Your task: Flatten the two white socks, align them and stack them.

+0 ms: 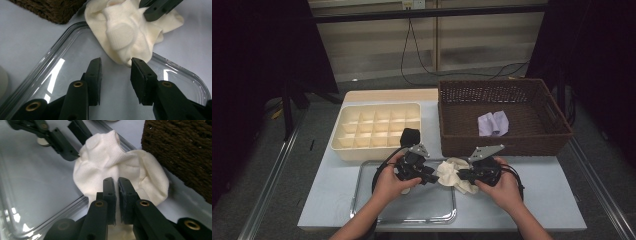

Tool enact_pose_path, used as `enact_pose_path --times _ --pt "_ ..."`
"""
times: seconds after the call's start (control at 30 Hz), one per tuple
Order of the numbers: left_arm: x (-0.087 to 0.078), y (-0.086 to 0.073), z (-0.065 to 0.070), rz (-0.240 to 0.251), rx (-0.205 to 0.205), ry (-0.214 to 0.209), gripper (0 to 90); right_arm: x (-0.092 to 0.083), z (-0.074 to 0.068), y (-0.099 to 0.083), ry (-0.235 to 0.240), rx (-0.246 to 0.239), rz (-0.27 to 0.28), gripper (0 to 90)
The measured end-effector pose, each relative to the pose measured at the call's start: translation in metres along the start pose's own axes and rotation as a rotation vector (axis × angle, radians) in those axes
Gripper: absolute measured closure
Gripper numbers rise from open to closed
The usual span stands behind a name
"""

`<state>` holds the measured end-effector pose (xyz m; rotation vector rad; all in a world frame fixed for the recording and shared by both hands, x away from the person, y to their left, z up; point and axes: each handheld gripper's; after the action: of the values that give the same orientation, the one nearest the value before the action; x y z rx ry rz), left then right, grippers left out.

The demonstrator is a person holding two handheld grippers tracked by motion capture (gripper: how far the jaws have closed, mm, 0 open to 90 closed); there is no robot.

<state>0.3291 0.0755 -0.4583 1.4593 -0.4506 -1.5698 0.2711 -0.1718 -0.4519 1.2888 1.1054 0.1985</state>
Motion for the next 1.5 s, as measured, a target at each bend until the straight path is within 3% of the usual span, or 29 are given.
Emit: enact_pose_path --times 0.1,0.23,0.53,0.6,0.83,1.1,1.17,1.27,1.3,1.37,1.4,1.43,1.5 --pt "0.003 0.001 0.001 -0.006 0.006 -0.006 59.4 -0.009 0.002 -0.003 0.0 -0.001 -0.002 85.6" --pt "0.01 0.004 0.002 -0.014 0.039 -0.026 57.1 -0.019 0.007 -0.009 0.012 0.038 0.019 85.6" --pt "0.029 0.011 0.011 -0.047 0.093 -0.072 54.1 -0.017 -0.001 -0.016 0.004 0.039 0.006 85.8" --pt "0.03 0.01 0.013 -0.028 0.079 -0.087 53.6 -0.016 -0.004 -0.015 0.008 0.035 0.003 85.8" --pt "0.025 0.011 0.015 -0.028 0.073 -0.108 53.6 -0.008 -0.008 -0.015 0.014 0.021 -0.016 85.7" --pt "0.015 0.009 0.015 0.002 0.054 -0.105 51.2 -0.006 -0.003 -0.016 -0.01 0.038 -0.028 85.3" --pt "0.014 0.009 0.014 -0.002 0.048 -0.103 51.3 -0.005 -0.004 -0.015 0.003 0.039 -0.028 85.2" --pt "0.015 0.008 0.013 -0.002 0.037 -0.105 54.4 -0.004 -0.006 -0.014 0.017 0.026 -0.027 85.1" --pt "0.016 0.008 0.013 -0.029 0.043 -0.107 59.2 -0.002 -0.008 -0.013 0.032 0.027 -0.023 84.8" --pt "0.018 0.007 0.014 -0.034 0.032 -0.094 68.3 -0.002 -0.008 -0.012 0.027 0.025 -0.026 84.3" --pt "0.018 0.007 0.013 -0.063 0.035 -0.084 68.3 -0.002 -0.008 -0.012 0.026 0.026 -0.024 83.0" --pt "0.019 0.007 0.012 -0.088 0.021 -0.094 76.4 -0.003 -0.007 -0.011 0.016 0.024 -0.022 75.8" --pt "0.018 0.007 0.013 -0.089 0.004 -0.088 81.5 -0.007 -0.003 -0.008 -0.008 0.026 -0.014 72.5"
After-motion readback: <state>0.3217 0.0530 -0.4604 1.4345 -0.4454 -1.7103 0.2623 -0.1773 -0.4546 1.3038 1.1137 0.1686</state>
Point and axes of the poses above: each handheld gripper's, and its own axes: x roughly forward along the jaws, y roughly out of its top, z roughly to its right, and after that the axes turned 12 degrees about z, right-handed
